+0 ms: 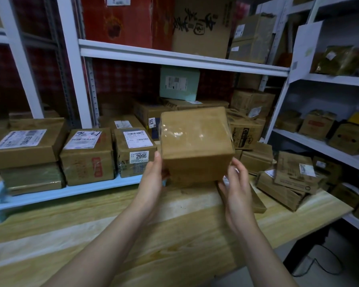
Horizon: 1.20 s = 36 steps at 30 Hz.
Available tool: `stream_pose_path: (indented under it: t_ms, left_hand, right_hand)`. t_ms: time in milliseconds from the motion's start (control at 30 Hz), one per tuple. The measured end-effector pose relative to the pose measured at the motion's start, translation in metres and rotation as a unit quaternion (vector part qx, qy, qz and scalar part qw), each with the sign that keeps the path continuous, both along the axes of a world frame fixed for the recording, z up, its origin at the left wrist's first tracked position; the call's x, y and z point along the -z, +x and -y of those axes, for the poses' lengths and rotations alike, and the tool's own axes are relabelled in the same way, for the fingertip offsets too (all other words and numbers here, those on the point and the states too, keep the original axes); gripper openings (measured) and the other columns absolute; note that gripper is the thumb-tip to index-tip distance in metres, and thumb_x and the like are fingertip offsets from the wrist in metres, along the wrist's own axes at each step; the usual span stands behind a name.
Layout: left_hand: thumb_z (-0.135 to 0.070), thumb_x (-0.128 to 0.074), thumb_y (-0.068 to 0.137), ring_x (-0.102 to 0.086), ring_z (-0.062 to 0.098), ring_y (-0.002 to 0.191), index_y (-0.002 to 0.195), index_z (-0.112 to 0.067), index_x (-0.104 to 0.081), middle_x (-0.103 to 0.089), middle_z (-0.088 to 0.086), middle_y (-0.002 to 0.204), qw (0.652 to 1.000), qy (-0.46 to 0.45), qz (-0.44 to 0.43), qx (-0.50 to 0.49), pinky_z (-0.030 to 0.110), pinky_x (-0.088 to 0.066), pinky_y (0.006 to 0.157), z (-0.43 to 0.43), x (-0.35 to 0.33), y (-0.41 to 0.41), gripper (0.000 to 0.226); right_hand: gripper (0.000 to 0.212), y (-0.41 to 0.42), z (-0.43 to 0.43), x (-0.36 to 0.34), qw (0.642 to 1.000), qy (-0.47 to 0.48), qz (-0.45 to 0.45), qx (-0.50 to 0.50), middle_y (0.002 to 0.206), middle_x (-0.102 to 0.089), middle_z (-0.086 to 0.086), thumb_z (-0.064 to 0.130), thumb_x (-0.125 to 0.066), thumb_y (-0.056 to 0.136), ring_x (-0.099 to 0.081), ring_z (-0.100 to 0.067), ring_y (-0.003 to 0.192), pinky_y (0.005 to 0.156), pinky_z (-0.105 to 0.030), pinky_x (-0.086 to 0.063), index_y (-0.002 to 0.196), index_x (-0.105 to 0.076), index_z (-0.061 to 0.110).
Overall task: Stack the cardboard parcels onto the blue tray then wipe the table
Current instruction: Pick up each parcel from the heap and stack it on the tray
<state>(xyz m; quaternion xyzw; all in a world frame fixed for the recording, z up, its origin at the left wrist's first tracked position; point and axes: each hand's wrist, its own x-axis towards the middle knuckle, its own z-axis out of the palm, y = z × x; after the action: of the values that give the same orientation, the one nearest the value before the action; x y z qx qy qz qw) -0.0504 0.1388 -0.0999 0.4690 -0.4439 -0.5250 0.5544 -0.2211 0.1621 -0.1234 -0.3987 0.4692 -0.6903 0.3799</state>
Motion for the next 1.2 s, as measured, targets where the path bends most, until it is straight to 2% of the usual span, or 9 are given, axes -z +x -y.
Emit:
stream_pose_path:
  t_ms: [100, 200, 333, 467, 567, 700, 867, 1067, 1200]
  left_hand:
    - [-0.063, -0.036, 0.094, -0.063, 0.013, 0.1, 0.097, -0.027, -0.065, -0.07, -0.006, 0.103, 0.999, 0.006, 0.031, -0.008, 0.038, -0.046, 0.095, 0.004, 0.004, 0.001, 0.046]
    - [-0.07, -0.042, 0.084, -0.062, 0.018, 0.106, 0.112, -0.021, -0.061, -0.069, -0.001, 0.111, 0.998, 0.017, 0.052, -0.007, 0.045, -0.043, 0.103, 0.006, 0.007, 0.002, 0.059]
    - [-0.06, -0.042, 0.093, -0.059, 0.017, 0.111, 0.109, -0.022, -0.057, -0.066, 0.0, 0.116, 0.998, 0.016, 0.061, 0.002, 0.042, -0.041, 0.103, 0.007, 0.01, 0.002, 0.044]
    - [-0.056, -0.046, 0.091, -0.058, 0.015, 0.115, 0.11, -0.026, -0.061, -0.066, -0.004, 0.119, 0.998, -0.001, 0.055, 0.007, 0.039, -0.039, 0.101, 0.007, 0.009, 0.005, 0.039]
    - [-0.052, -0.049, 0.093, -0.055, 0.005, 0.117, 0.122, -0.028, -0.062, -0.064, -0.012, 0.124, 0.998, -0.025, 0.046, 0.018, 0.035, -0.039, 0.104, 0.006, 0.007, 0.005, 0.04]
    - [-0.029, -0.046, 0.099, -0.053, -0.006, 0.109, 0.128, -0.027, -0.063, -0.063, -0.015, 0.127, 0.998, -0.034, 0.032, 0.043, 0.017, -0.039, 0.085, 0.006, 0.004, 0.006, 0.033]
    - [-0.02, -0.047, 0.097, -0.048, 0.006, 0.121, 0.134, -0.027, -0.058, -0.059, -0.011, 0.135, 0.998, -0.006, 0.034, 0.05, 0.023, -0.032, 0.089, 0.006, 0.003, 0.009, 0.039]
    - [-0.035, -0.044, 0.1, -0.053, 0.004, 0.12, 0.127, -0.028, -0.064, -0.065, -0.015, 0.125, 0.998, -0.018, 0.014, 0.052, 0.019, -0.038, 0.084, 0.001, 0.002, 0.007, 0.034]
    - [-0.035, -0.048, 0.099, -0.05, 0.004, 0.125, 0.131, -0.027, -0.06, -0.061, -0.015, 0.13, 0.998, -0.017, 0.018, 0.051, 0.023, -0.031, 0.093, 0.002, 0.002, 0.006, 0.035]
  right_hand:
    - [0.023, -0.004, 0.002, -0.001, 0.999, 0.021, 0.034, -0.031, 0.132, -0.063, 0.01, 0.035, -0.043, 0.105, -0.055, -0.011, 0.125, 0.111, -0.043, -0.041, 0.116, -0.062, 0.043]
    - [0.032, -0.009, 0.004, -0.001, 0.996, 0.043, 0.057, -0.046, 0.134, -0.062, 0.007, 0.038, -0.043, 0.104, -0.054, -0.014, 0.128, 0.111, -0.045, -0.042, 0.131, -0.06, 0.034]
    - [0.042, -0.012, 0.001, -0.004, 0.991, 0.057, 0.098, -0.072, 0.137, -0.061, 0.002, 0.045, -0.047, 0.099, -0.053, -0.018, 0.128, 0.108, -0.049, -0.044, 0.136, -0.057, 0.028]
    - [0.036, -0.018, -0.007, -0.008, 0.985, 0.047, 0.116, -0.121, 0.119, -0.072, -0.007, 0.048, -0.045, 0.095, -0.059, -0.028, 0.122, 0.106, -0.054, -0.043, 0.11, -0.069, 0.026]
    - [0.043, -0.021, -0.007, -0.008, 0.981, 0.041, 0.133, -0.135, 0.126, -0.068, -0.011, 0.045, -0.038, 0.102, -0.058, -0.03, 0.125, 0.108, -0.054, -0.041, 0.126, -0.063, 0.02]
    - [0.05, -0.022, -0.008, -0.009, 0.98, 0.047, 0.135, -0.14, 0.128, -0.068, -0.011, 0.05, -0.035, 0.102, -0.061, -0.028, 0.124, 0.11, -0.055, -0.041, 0.135, -0.059, 0.022]
    - [0.046, -0.022, -0.008, -0.01, 0.98, 0.052, 0.135, -0.139, 0.126, -0.069, -0.009, 0.051, -0.034, 0.1, -0.06, -0.025, 0.123, 0.111, -0.052, -0.04, 0.125, -0.062, 0.024]
    - [0.053, -0.021, -0.008, -0.007, 0.98, 0.054, 0.116, -0.151, 0.122, -0.07, -0.014, 0.053, -0.03, 0.101, -0.06, -0.03, 0.123, 0.112, -0.055, -0.039, 0.113, -0.069, 0.019]
    - [0.052, -0.02, -0.007, -0.006, 0.979, 0.06, 0.11, -0.162, 0.122, -0.07, -0.013, 0.05, -0.03, 0.101, -0.06, -0.029, 0.123, 0.112, -0.055, -0.038, 0.122, -0.063, 0.015]
